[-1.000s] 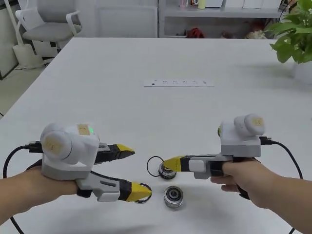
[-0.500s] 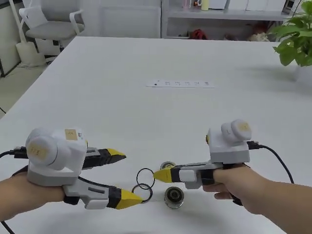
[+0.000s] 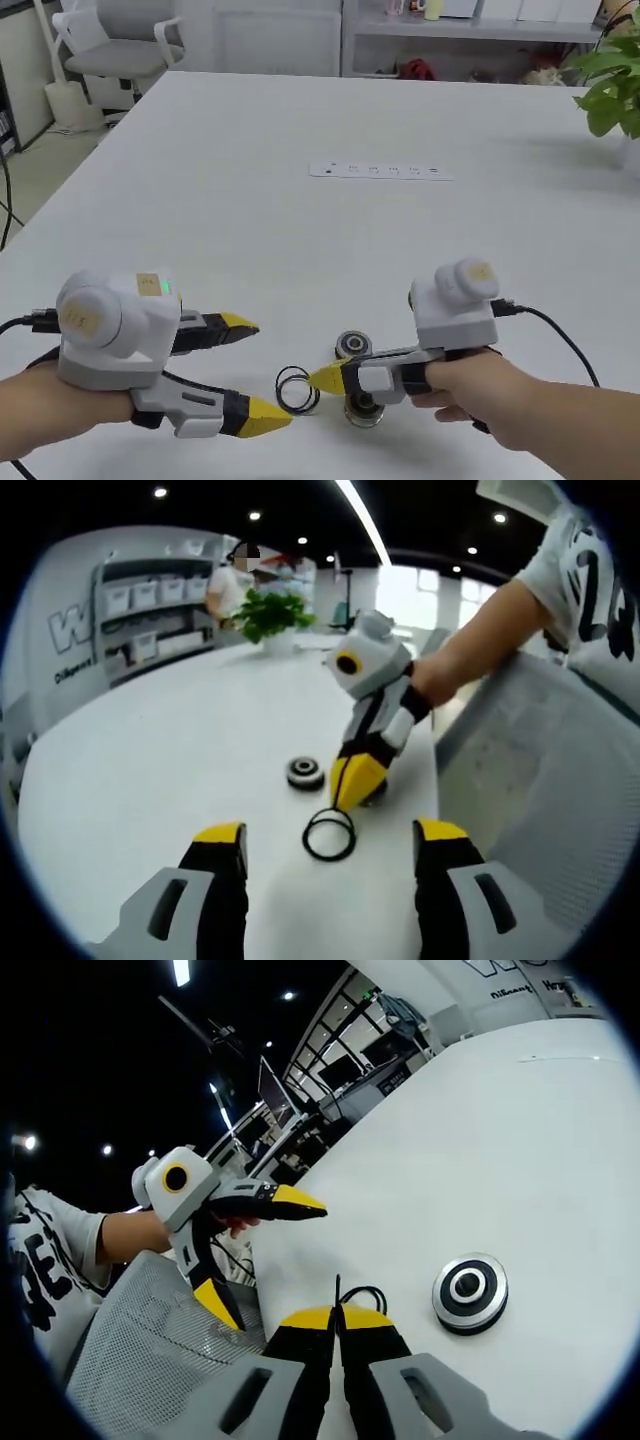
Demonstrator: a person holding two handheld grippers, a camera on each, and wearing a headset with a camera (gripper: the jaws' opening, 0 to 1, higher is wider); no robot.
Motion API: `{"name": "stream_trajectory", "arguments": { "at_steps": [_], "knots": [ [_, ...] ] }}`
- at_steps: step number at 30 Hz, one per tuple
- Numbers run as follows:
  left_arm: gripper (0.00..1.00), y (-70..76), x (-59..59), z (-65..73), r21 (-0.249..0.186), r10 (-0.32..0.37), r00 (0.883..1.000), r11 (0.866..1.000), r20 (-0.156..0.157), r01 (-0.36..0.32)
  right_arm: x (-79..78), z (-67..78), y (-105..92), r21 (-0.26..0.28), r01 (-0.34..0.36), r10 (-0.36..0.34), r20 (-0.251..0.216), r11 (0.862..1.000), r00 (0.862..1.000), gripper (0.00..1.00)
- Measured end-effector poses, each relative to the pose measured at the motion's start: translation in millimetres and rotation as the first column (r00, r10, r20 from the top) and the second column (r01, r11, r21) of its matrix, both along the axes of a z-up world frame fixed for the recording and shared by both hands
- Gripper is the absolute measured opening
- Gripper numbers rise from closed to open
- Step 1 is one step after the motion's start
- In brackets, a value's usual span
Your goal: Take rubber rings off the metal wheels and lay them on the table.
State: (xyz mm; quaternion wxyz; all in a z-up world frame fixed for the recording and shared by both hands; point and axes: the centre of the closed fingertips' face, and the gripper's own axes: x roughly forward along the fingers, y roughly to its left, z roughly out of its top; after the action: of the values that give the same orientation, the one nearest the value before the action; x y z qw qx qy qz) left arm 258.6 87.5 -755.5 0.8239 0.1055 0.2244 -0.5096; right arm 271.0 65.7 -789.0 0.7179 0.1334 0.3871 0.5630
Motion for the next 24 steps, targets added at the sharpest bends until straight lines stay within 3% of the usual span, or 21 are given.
{"name": "stream_trajectory", "arguments": {
  "at_steps": [9,24],
  "knots": [
    [0.68,2.3,1.1,-4.9,0.011,0.007,1.0,1.0,-0.009,-0.007,6.2,-4.0,-8.1,-0.029,0.03,-0.029,0.023,0.999,0.999,0.0],
    [0.67,5.4,1.7,-7.6,0.026,0.008,1.0,1.0,-0.014,-0.007,5.3,-6.0,-11.1,-0.084,-0.002,0.012,0.117,0.997,0.993,0.15]
  ]
}}
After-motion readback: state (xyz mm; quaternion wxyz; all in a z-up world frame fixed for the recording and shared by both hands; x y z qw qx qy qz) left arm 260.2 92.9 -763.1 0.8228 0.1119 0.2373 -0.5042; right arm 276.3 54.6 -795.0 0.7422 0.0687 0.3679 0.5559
